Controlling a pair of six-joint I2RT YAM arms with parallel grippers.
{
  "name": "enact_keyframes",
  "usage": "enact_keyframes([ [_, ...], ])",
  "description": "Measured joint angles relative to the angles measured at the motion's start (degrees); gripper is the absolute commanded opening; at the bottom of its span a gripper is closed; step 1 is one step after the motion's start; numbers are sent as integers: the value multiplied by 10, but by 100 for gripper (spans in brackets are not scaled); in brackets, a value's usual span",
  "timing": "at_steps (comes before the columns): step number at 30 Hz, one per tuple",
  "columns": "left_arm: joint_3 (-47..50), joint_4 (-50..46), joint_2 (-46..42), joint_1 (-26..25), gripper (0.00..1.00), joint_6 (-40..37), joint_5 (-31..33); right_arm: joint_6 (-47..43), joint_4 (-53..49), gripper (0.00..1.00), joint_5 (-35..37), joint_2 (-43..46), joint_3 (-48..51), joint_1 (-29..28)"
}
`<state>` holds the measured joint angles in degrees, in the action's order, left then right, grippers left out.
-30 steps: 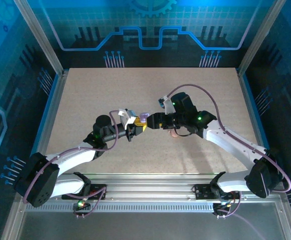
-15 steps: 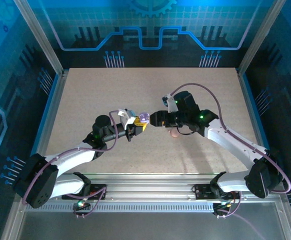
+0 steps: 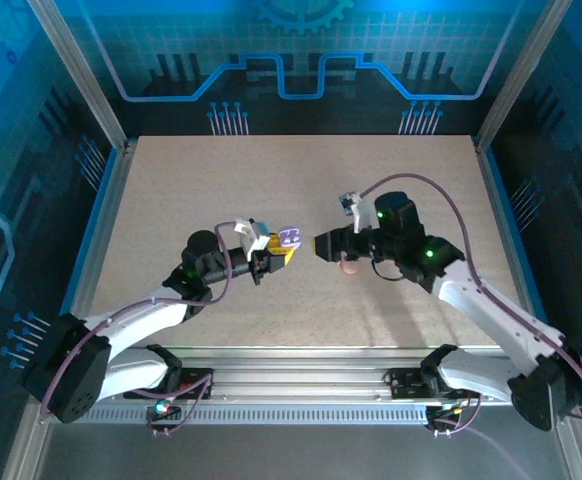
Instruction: Insert wireless bluetooth earbuds into charging case
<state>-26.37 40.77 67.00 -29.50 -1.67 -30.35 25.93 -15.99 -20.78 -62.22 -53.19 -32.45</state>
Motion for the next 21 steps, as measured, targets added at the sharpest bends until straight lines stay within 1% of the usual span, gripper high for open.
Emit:
enact_keyframes([
  [3,-5,-13,-11,-1,18,-4,-21,-78,9,71,-16,45,19,0],
  [6,-5,-19,-21,-2,19,-6,-44,-170,13,72,-44,73,39,2],
  [7,-5,-20,-23,-2,19,-9,-52,-201,15,78,-55,77,46,3],
  [9,-6,-25,-27,-4,19,-14,-66,-252,17,83,-68,83,61,4],
  [10,-6,-29,-30,-6,19,-16,-72,-276,21,84,-71,85,70,5],
  [15,-8,-48,-44,-17,19,-32,-95,-373,25,85,-100,84,90,16],
  [21,-26,-76,-55,-23,19,-59,-105,-436,21,82,-145,18,58,17],
])
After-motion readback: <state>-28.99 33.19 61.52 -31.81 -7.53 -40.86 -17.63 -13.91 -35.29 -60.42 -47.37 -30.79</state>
